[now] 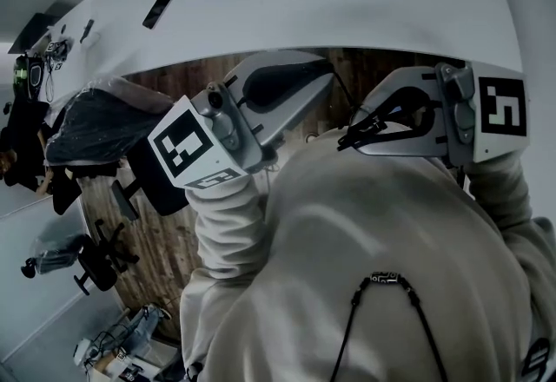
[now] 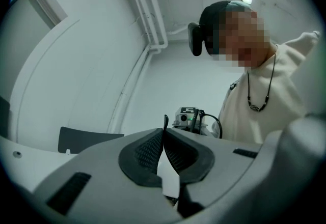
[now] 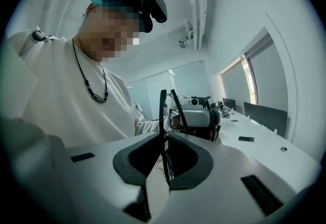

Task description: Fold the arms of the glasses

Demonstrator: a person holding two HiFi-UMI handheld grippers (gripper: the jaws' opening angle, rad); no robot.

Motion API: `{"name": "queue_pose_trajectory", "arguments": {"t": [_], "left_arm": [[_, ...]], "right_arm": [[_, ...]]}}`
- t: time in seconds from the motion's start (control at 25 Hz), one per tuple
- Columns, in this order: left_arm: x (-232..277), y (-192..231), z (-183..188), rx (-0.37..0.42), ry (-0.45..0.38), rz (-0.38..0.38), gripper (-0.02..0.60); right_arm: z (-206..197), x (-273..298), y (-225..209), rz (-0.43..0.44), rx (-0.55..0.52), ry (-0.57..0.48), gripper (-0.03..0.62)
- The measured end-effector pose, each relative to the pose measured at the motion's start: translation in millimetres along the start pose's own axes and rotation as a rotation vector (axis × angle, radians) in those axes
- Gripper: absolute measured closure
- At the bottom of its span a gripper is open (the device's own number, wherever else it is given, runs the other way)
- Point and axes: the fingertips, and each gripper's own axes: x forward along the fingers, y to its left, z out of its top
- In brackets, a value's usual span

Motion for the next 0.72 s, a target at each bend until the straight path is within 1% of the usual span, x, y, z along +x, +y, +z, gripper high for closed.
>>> {"name": "queue_pose_trajectory", "arguments": {"t": [0.2,0.36,0.48,0.6,0.72], "left_arm": [[3.9,-12.2,0.5,0.045,0.009,-0.045,0.565],[5.4,-24.4,3.1,0.061,-0.004,-0.1,0.563],[8.7,-32.8,2.6,0.079,0.002,-0.139,0.563],[10.4,-40.5,3.8,0.07,-0.018,-0.174,0.558],[10.4,-42.6,4.3,0.059,-0.042,-0.182,0.558]], "right_arm": [[-5.4,-2.7,-0.8,0.008,0.029,0.002,0.534],[-5.5,-3.6,-2.5,0.017,0.061,-0.013,0.534],[-7.8,-2.7,-2.5,0.026,0.072,-0.001,0.534],[-8.0,-0.7,-1.4,0.024,0.066,0.003,0.534],[-9.7,-2.8,-0.9,0.027,0.076,0.003,0.534]]}}
